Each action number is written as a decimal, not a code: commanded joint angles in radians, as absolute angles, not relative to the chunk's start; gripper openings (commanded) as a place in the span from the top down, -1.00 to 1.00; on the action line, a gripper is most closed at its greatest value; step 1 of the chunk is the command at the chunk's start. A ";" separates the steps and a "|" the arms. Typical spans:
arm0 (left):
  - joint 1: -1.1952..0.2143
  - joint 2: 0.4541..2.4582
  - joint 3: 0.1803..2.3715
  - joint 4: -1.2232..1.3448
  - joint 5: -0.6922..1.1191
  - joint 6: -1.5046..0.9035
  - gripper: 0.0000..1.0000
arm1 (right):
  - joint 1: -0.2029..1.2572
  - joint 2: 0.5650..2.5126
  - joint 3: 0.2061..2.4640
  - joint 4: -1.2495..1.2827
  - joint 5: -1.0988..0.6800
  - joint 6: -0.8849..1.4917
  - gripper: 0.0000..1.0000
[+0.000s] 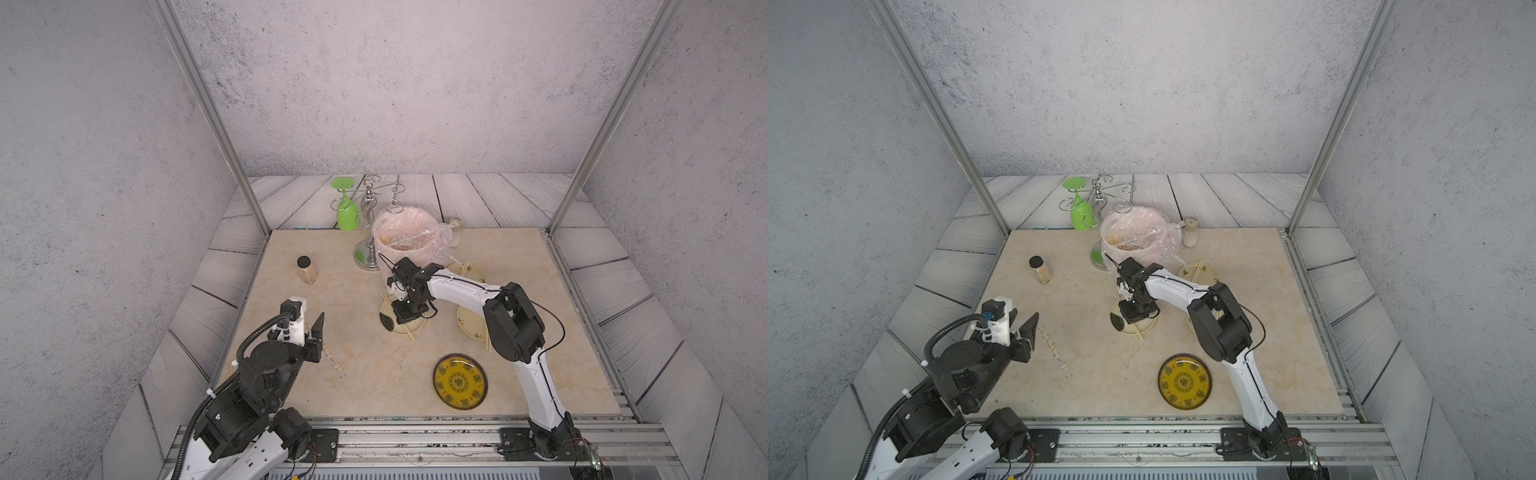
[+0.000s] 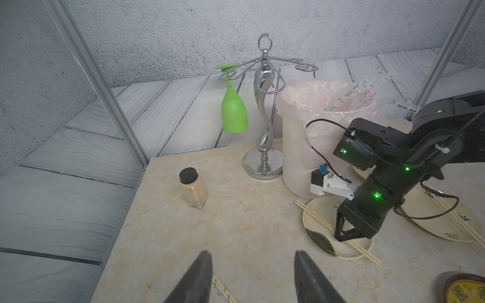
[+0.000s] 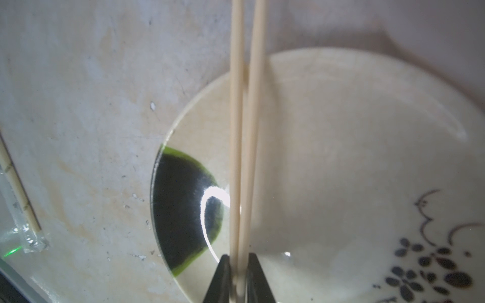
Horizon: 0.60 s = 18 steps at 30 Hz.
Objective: Remove the packaging of disposable chopsticks
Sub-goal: Place the disposable chopsticks on the plate.
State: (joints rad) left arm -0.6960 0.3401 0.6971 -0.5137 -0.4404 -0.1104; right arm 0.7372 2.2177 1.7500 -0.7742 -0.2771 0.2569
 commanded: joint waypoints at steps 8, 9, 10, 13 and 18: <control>-0.688 0.343 0.721 -0.509 -0.442 -0.112 -0.07 | 0.732 2.221 1.769 -0.783 -0.240 0.258 0.47; -0.688 0.345 0.722 -0.509 -0.442 -0.113 -0.06 | 0.731 2.213 1.761 -0.776 -0.239 0.260 0.43; -0.687 0.345 0.723 -0.509 -0.443 -0.112 -0.07 | 0.732 2.206 1.757 -0.774 -0.236 0.263 0.40; -0.687 0.344 0.723 -0.509 -0.446 -0.113 -0.07 | 0.733 2.186 1.747 -0.768 -0.233 0.268 0.39; -0.687 0.349 0.723 -0.509 -0.452 -0.115 -0.07 | 0.734 2.146 1.724 -0.750 -0.231 0.284 0.31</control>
State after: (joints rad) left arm -0.6956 0.3416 0.6975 -0.5137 -0.4412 -0.1127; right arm 0.7372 2.2139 1.7477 -0.7574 -0.2531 0.2638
